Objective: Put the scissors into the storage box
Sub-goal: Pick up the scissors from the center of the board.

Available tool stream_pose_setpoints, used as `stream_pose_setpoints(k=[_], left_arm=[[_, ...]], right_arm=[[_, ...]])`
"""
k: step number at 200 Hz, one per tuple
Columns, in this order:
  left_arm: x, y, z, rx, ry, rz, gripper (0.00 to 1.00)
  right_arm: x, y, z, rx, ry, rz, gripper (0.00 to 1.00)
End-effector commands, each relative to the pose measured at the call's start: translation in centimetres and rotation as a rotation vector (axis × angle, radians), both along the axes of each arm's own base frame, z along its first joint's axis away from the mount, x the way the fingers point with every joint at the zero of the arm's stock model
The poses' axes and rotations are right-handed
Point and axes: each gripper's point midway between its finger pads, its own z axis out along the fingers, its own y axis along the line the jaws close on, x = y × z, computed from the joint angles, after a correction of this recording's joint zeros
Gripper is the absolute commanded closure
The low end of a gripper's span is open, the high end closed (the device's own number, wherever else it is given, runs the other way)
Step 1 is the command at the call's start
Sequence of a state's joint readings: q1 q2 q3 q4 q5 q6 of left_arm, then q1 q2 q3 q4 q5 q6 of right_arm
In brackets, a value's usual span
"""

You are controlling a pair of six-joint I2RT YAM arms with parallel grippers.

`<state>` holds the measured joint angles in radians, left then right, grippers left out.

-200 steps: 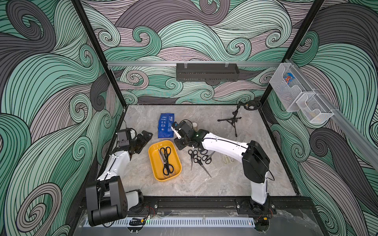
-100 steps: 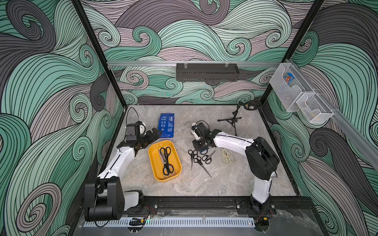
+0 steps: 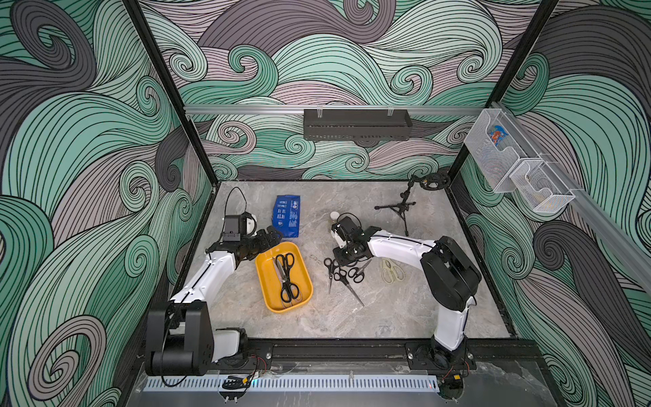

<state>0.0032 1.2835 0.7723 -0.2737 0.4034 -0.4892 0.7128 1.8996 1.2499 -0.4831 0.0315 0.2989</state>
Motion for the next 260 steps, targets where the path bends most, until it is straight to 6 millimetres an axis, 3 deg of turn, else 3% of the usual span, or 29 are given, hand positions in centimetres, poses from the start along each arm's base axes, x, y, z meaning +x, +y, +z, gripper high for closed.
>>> stream_pose_setpoints(k=[1,190,260], left_arm=[[0.3,0.1,1.2,0.027,-0.03,-0.009,0.02],[0.5,0.6,1.4,0.06,-0.031,-0.002,0.02],[0.7,0.7,1.5,0.069,-0.032,-0.001,0.02]], right_arm=[[-0.4,-0.2,-0.3,0.001,0.023,-0.007,0.75],[-0.9,0.4,-3.1,-0.05,0.061,0.012,0.76],[-1.0,-1.0,-5.4,-0.203,0.042,0.012,0.75]])
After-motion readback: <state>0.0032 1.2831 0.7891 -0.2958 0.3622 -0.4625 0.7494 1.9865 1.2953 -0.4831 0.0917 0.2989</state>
